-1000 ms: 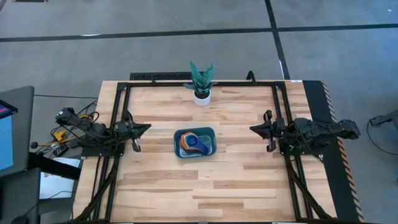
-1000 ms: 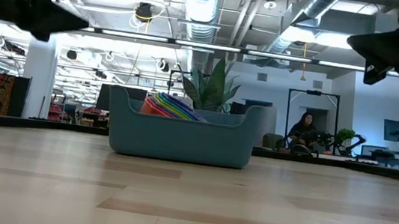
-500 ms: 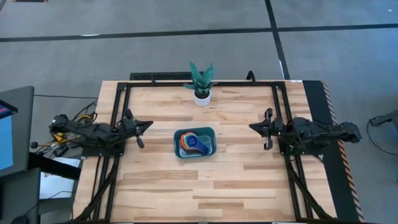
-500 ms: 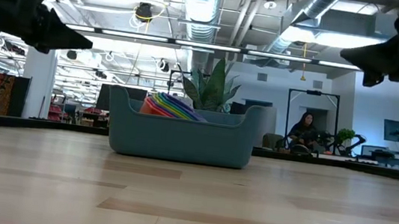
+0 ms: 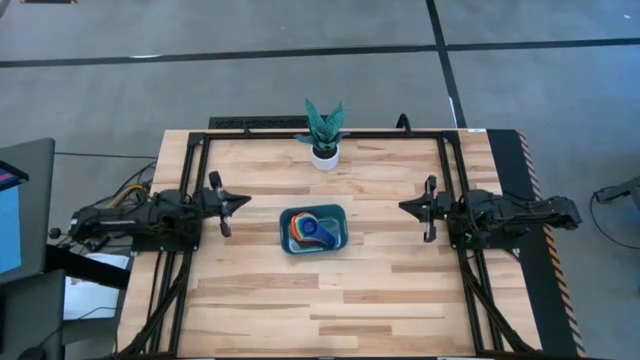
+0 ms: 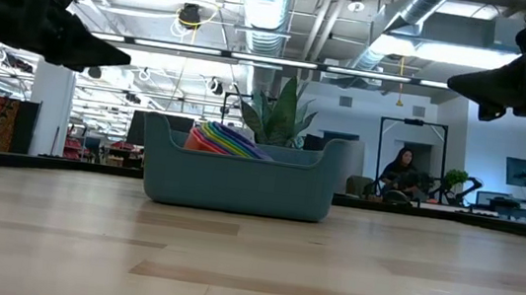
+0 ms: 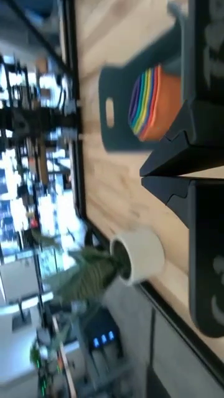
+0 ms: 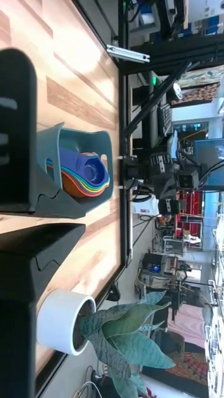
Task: Nest measuring cups in basket
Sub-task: Return to Home Position
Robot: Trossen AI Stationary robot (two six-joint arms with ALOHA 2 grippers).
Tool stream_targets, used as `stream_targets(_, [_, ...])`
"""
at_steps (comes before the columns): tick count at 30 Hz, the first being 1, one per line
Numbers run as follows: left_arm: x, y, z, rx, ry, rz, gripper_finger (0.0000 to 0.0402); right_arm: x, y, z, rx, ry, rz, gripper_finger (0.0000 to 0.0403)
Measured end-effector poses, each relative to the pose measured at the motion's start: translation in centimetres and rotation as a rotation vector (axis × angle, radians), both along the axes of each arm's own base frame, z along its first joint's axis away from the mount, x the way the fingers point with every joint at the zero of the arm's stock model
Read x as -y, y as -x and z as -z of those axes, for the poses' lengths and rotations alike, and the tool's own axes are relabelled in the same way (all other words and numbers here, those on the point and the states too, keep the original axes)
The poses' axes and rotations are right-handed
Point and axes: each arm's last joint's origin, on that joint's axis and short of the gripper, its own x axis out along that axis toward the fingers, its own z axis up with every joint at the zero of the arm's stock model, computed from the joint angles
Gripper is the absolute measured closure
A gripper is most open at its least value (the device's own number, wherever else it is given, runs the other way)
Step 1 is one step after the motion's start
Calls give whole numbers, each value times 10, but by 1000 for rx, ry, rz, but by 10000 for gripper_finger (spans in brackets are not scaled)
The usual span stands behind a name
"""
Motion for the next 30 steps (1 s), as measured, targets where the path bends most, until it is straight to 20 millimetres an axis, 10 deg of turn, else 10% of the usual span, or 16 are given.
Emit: stream_targets(30, [-6, 1, -1, 18, 27, -120, 401, 0, 0, 2, -12, 0, 0, 355])
